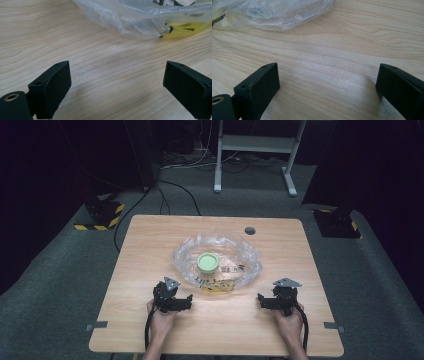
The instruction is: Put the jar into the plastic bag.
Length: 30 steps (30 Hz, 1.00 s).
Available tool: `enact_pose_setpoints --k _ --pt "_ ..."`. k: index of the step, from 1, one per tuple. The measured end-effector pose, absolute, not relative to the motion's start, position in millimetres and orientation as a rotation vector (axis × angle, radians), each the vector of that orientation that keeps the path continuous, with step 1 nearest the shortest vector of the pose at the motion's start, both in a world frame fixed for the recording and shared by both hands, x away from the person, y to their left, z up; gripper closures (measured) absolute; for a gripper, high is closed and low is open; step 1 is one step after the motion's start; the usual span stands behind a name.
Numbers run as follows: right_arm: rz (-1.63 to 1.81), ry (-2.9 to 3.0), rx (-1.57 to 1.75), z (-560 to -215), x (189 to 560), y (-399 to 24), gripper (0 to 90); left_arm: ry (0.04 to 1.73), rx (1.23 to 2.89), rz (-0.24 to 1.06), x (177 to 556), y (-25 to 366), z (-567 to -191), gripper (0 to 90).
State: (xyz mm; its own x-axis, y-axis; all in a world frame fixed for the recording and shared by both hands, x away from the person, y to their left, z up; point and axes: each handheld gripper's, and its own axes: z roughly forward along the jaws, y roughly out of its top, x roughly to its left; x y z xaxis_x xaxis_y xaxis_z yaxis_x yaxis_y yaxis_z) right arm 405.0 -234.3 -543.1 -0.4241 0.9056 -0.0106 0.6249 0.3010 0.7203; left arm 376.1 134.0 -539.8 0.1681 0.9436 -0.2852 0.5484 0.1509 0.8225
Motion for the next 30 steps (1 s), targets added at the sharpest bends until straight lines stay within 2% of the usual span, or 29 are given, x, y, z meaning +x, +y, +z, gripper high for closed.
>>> enact_pose_setpoints --k 30 --pt "0.909 2.157 1.365 -543.1 405.0 -234.4 4.7 1.494 1.538 0.564 387.3 129.5 -553.6 7.2"
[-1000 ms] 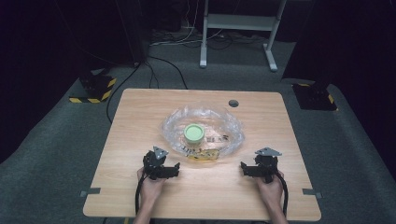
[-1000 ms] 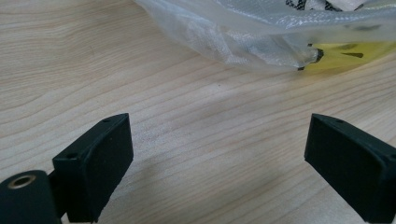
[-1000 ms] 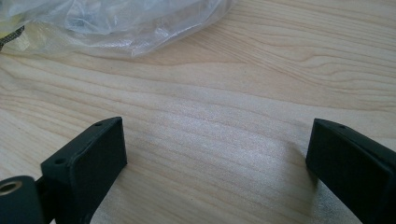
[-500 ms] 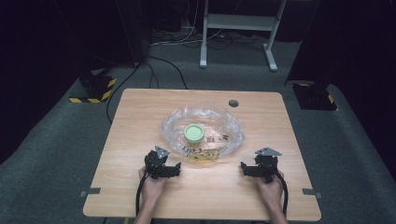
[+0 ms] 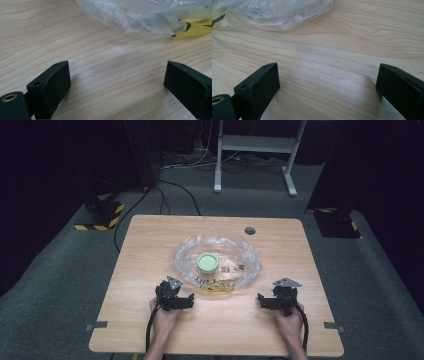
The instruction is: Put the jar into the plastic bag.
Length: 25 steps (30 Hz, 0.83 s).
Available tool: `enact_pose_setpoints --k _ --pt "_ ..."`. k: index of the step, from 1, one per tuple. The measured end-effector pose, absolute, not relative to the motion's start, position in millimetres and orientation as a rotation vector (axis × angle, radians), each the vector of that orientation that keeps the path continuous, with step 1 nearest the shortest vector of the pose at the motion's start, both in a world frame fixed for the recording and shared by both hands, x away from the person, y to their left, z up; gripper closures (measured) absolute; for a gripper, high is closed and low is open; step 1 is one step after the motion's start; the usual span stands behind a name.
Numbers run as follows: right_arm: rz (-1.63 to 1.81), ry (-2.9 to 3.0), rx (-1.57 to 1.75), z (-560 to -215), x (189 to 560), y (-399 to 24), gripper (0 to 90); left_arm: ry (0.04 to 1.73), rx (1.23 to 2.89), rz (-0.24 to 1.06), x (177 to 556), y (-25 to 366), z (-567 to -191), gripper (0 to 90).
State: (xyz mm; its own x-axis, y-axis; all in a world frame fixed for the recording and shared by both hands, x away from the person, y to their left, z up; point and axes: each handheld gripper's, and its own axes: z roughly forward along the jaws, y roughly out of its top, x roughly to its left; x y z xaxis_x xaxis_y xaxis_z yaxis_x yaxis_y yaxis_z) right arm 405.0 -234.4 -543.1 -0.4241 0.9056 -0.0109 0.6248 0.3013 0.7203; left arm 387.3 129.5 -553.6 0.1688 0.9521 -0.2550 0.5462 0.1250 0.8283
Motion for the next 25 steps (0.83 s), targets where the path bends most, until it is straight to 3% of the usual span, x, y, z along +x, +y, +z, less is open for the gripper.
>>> enact_pose_setpoints --k 20,25 --pt "0.909 2.157 1.366 -543.1 405.0 -234.3 4.7 1.488 1.542 0.573 388.5 128.4 -554.7 6.1" --pt "0.909 2.157 1.366 -543.1 405.1 -234.3 4.7 1.492 1.565 0.56 387.2 128.1 -554.2 2.3"
